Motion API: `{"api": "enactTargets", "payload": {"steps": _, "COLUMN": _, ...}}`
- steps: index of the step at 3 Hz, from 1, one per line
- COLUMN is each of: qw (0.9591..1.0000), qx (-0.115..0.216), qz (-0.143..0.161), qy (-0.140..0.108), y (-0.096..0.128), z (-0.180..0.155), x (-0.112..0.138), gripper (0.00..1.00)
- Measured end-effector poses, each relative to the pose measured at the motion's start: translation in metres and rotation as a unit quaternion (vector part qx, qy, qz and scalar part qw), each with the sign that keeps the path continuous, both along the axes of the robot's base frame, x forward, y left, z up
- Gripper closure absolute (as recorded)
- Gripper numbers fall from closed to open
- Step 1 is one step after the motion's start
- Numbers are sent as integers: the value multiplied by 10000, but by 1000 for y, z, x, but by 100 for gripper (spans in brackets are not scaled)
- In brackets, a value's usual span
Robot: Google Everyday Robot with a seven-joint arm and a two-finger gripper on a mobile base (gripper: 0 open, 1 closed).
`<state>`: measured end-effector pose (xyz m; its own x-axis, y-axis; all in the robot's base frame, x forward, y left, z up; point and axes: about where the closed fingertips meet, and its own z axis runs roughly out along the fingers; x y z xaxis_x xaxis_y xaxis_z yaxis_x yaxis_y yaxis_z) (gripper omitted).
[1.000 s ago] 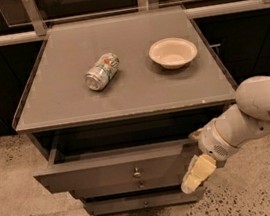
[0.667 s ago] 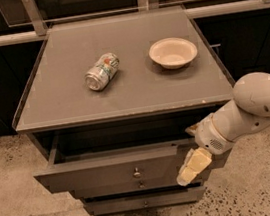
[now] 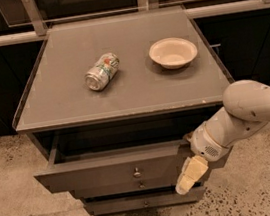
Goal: Open top drawer
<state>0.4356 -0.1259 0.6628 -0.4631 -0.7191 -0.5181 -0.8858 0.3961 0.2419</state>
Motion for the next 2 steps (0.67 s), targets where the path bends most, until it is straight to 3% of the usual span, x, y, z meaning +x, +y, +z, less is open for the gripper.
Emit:
{"api": "enactTargets", "payload": {"steps": 1, "qw": 9998, "qx": -4, "qz": 123, "qy": 161, "y": 5, "z": -11, "x": -4, "gripper": 0}}
{"api": "enactTargets", "payload": {"steps": 2, "qw": 9998, "qx": -4, "qz": 124, "qy": 163, "y": 5, "z": -9, "x": -4, "gripper": 0}}
